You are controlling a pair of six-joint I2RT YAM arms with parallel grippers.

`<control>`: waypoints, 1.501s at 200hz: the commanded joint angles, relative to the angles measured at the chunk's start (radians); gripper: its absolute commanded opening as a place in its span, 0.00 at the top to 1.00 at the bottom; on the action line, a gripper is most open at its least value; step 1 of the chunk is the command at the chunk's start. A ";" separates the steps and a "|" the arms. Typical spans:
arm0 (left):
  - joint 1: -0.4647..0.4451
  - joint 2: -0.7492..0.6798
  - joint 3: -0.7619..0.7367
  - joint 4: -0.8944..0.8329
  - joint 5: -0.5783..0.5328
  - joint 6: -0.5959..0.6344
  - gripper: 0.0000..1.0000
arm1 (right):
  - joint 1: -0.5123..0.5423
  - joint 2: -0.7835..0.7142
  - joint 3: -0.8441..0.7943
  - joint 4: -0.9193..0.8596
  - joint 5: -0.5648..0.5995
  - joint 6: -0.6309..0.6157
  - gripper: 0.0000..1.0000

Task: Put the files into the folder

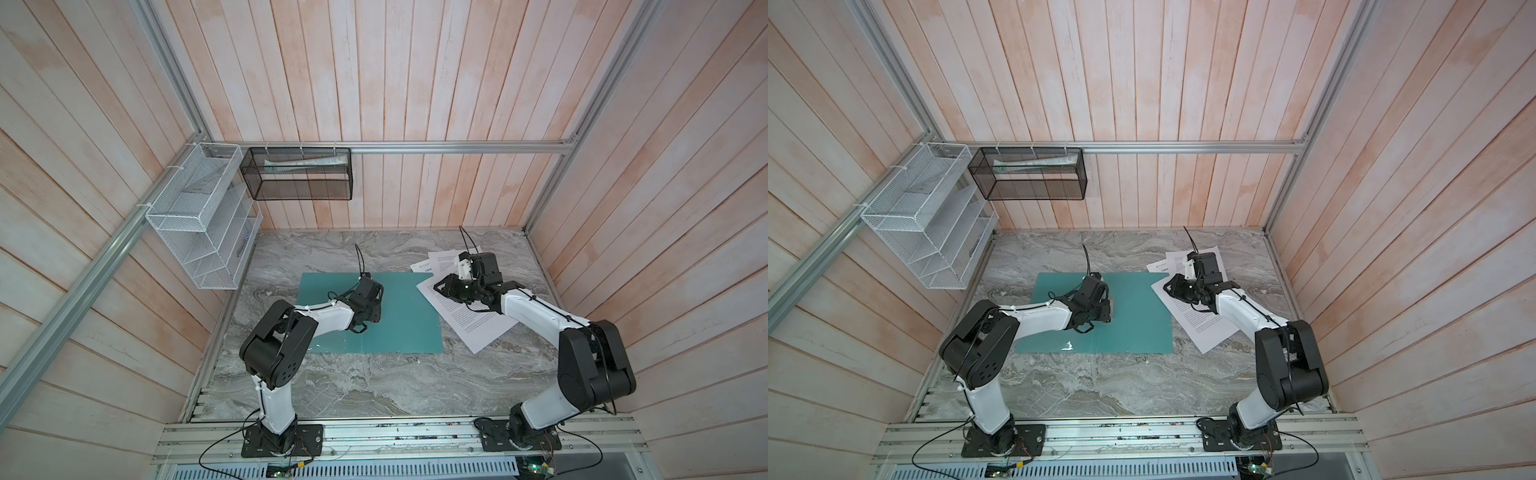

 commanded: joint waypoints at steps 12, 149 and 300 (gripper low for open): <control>-0.009 -0.088 0.058 -0.110 -0.020 0.010 0.17 | -0.119 -0.048 0.027 -0.057 0.164 -0.107 0.41; -0.110 0.216 0.477 0.114 0.605 -0.059 0.15 | -0.600 0.286 0.133 -0.192 -0.078 -0.557 0.38; -0.096 0.450 0.547 0.088 0.636 -0.055 0.16 | -0.522 0.060 -0.006 -0.311 -0.090 -0.441 0.50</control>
